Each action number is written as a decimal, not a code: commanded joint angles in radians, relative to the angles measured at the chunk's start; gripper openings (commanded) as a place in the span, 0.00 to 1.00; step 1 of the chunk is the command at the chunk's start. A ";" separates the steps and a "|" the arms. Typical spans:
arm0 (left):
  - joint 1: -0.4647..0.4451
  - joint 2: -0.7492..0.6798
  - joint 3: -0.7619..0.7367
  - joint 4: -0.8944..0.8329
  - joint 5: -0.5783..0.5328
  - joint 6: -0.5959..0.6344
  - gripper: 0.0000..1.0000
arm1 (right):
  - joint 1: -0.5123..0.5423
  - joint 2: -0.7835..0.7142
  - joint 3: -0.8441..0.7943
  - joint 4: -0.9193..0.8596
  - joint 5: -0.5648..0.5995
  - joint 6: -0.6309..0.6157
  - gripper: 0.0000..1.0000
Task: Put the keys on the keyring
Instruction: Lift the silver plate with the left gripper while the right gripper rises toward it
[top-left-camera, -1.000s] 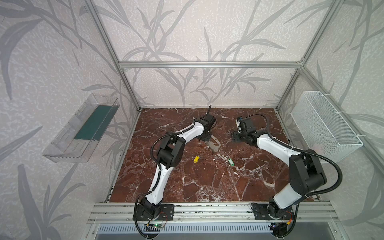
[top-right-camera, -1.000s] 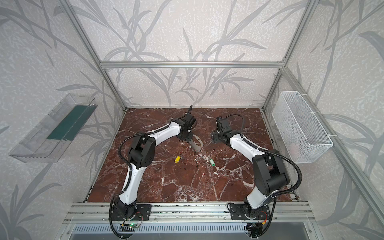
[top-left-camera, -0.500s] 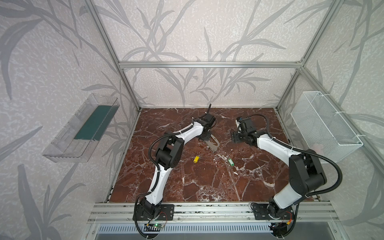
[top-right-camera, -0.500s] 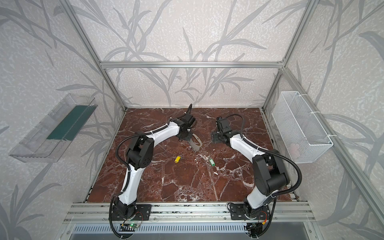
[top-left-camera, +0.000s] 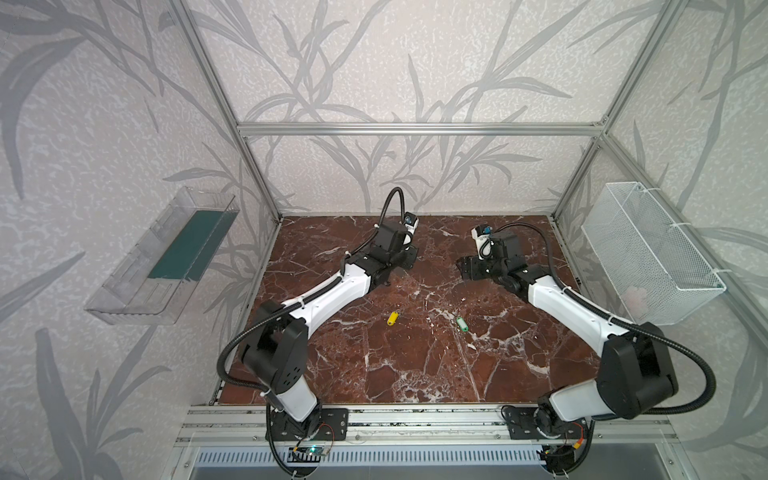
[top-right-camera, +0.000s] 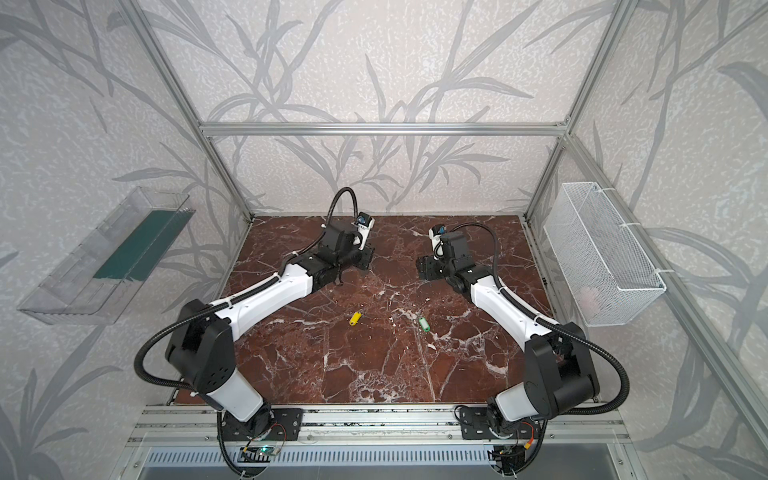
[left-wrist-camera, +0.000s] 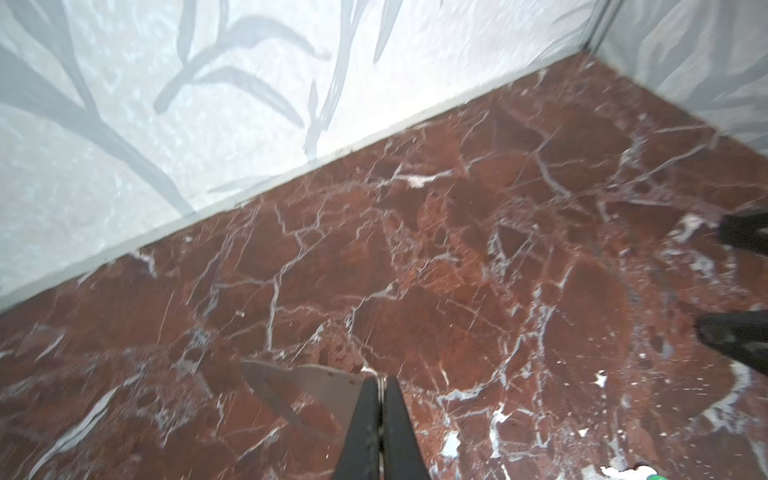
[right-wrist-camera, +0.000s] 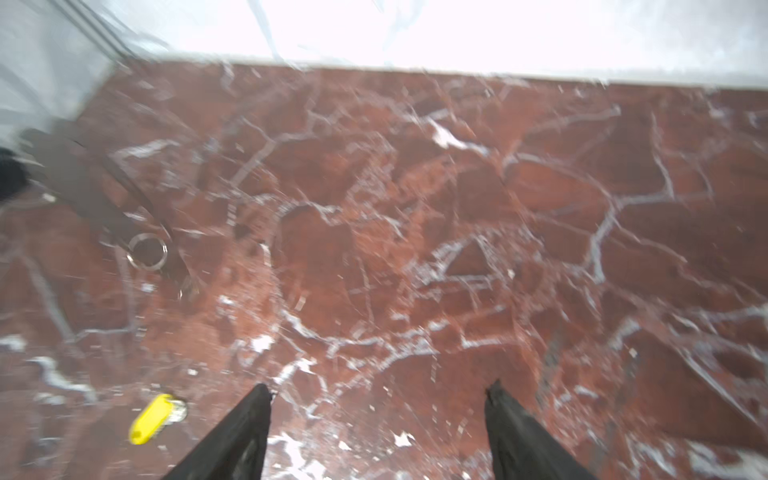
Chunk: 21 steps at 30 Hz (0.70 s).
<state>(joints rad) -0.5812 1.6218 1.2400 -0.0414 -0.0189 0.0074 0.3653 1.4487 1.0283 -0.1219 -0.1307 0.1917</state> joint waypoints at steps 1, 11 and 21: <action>0.011 -0.079 -0.078 0.238 0.157 0.024 0.00 | -0.005 -0.061 -0.027 0.119 -0.147 0.020 0.79; 0.062 -0.171 -0.172 0.388 0.438 -0.044 0.00 | -0.002 -0.164 -0.115 0.368 -0.407 0.038 0.68; 0.173 -0.155 -0.248 0.773 0.822 -0.336 0.00 | -0.002 -0.204 -0.198 0.632 -0.577 0.092 0.51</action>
<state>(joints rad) -0.4133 1.4788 0.9863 0.5694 0.6689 -0.2310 0.3656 1.2747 0.8421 0.3729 -0.6380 0.2531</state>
